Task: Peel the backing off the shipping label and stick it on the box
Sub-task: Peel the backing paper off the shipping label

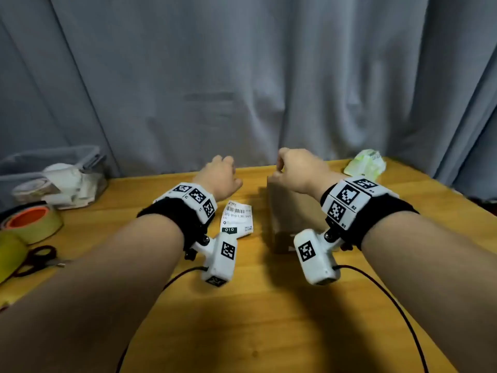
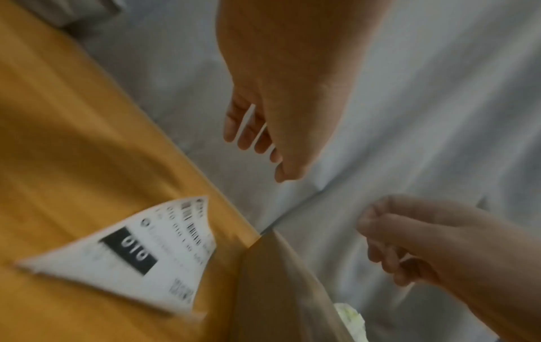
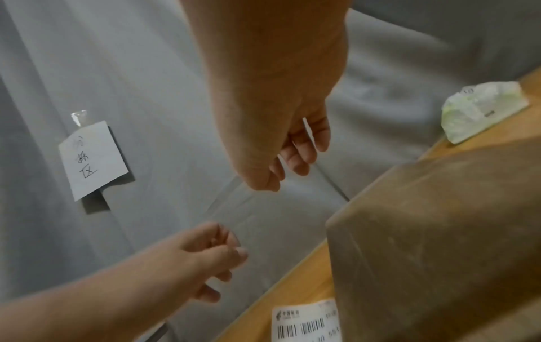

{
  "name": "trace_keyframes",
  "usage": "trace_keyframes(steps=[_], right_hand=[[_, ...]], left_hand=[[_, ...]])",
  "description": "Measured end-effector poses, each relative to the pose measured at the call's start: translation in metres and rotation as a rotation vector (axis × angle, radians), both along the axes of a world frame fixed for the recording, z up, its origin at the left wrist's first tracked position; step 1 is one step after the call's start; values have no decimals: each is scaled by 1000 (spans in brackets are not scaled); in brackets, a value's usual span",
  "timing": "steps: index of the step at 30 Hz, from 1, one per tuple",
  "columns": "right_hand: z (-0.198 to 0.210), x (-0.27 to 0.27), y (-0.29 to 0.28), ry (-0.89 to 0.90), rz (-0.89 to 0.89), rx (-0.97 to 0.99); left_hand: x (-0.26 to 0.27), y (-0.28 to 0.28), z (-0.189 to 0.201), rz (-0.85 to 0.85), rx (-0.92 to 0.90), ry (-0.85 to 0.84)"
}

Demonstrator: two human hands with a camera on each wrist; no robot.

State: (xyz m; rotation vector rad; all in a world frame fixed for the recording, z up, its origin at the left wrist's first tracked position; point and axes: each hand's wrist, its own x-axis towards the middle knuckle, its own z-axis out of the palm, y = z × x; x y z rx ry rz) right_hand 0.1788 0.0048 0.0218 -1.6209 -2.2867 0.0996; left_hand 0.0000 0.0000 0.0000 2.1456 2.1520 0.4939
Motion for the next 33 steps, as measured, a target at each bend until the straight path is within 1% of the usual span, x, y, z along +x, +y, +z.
trace_keyframes(steps=[3,5,7,10,12,14,16,17,19,20,22,25,27,28,31,33], right_hand=[[-20,-1,9,81,5,-48],[-34,-2,10,103,3,-81],[-40,-2,10,102,4,-83],[-43,2,6,135,2,-106],[-44,4,3,169,3,-119],[-44,6,-1,195,-5,-118],[-45,6,-4,255,-3,-96],[-45,7,-6,282,0,-73],[-42,6,-12,320,20,0],[-40,4,-15,344,44,35],[-33,-2,-26,435,88,51],[-24,-10,-38,698,120,-36],[-20,-11,-42,893,185,-131],[-18,-11,-43,949,215,-165],[-14,-9,-47,960,201,-164],[-12,-6,-48,932,171,-130]], left_hand=[[-5,5,-28,79,-102,-89],[-8,8,-49,120,-176,-141],[-10,13,-61,134,-229,-197],[-13,16,-72,143,-221,-262],[-13,15,-74,144,-178,-314],[-14,10,-70,127,-109,-369],[-15,2,-61,93,17,-448],[-15,-2,-55,68,97,-500],[-15,-13,-41,-1,224,-657],[-15,-19,-34,-43,273,-728],[-13,-33,-21,-113,340,-810],[-6,-50,-9,-186,380,-844],[1,-58,-6,-237,376,-869],[4,-61,-6,-258,374,-884],[11,-67,-4,-287,359,-959],[12,-70,-5,-297,300,-1023]])
